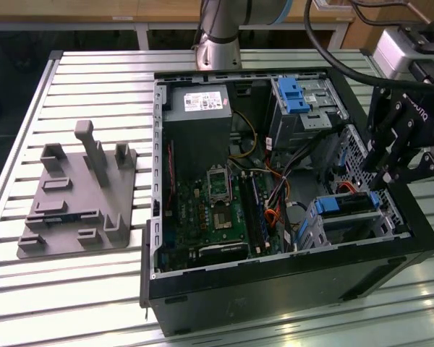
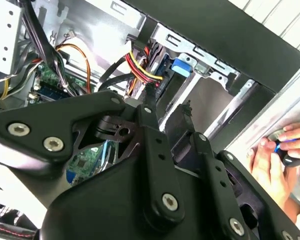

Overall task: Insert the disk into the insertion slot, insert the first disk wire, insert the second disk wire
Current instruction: 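Insert the first disk wire, then insert the second disk wire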

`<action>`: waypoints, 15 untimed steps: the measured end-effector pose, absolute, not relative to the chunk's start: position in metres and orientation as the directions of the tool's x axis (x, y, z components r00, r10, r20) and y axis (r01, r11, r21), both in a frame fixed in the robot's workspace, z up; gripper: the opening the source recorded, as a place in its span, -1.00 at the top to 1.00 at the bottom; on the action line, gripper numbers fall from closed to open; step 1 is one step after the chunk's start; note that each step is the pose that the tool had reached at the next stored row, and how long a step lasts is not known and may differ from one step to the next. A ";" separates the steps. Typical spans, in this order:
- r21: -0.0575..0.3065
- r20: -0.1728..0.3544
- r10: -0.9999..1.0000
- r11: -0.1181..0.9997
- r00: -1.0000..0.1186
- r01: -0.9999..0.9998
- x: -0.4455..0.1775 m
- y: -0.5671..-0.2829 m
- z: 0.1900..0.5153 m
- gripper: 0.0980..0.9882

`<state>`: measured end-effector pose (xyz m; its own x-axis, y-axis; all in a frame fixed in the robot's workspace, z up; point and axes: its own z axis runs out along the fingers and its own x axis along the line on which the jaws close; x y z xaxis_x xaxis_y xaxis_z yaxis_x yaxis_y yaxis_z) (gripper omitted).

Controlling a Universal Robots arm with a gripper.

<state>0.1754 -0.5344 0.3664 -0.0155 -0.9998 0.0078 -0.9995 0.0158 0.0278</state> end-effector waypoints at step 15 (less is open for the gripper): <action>0.028 0.006 -1.000 0.016 -0.016 -0.999 0.175 -0.534 0.367 0.42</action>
